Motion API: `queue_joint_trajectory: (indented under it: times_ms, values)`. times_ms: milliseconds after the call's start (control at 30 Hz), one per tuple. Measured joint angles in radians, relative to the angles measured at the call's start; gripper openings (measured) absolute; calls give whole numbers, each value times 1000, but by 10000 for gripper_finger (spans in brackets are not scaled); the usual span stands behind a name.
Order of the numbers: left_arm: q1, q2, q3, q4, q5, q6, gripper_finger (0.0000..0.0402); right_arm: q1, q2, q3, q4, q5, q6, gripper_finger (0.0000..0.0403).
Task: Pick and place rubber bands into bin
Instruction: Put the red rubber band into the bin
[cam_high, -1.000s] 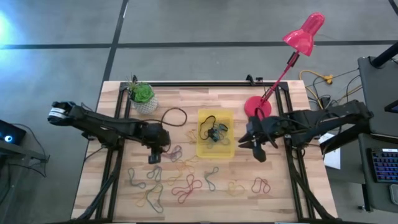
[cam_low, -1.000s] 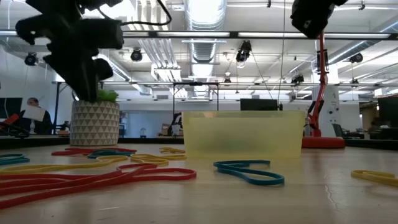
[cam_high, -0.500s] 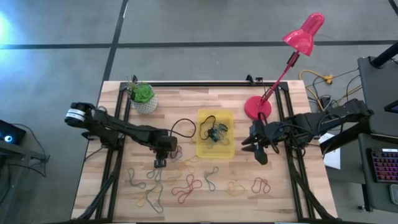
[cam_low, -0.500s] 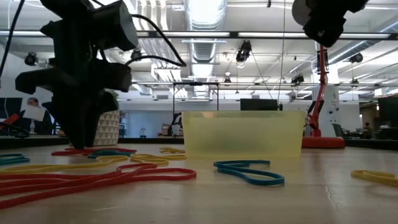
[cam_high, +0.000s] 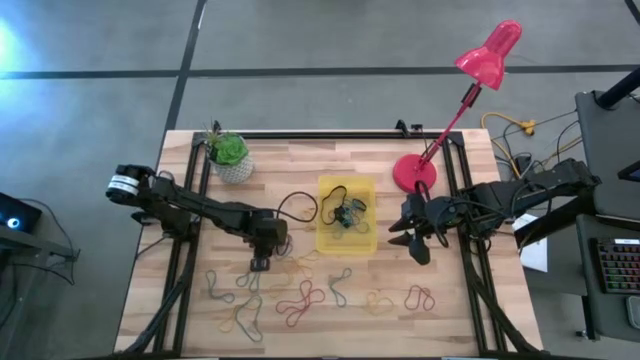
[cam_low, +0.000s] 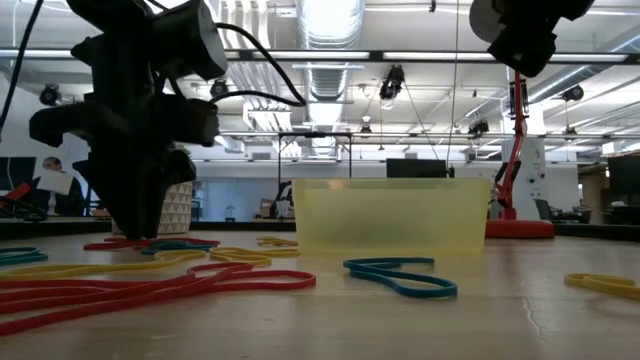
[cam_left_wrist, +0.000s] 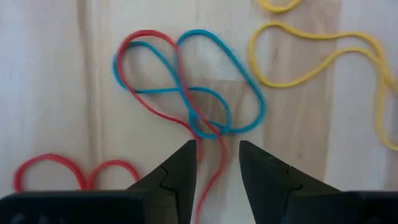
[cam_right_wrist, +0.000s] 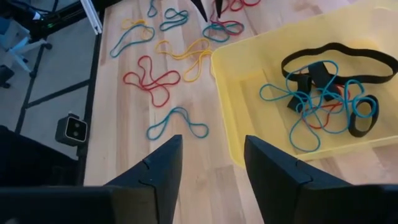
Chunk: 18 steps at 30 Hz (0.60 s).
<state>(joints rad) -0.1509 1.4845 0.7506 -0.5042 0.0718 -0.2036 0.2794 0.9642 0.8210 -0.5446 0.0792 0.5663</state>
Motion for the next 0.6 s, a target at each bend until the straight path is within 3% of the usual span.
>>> queue_joint_trajectory:
  times_ms: [600]
  values:
    - [0, 58, -1, 16, -11, -53, 105, 0, 0, -7, 2, 3, 11, 148]
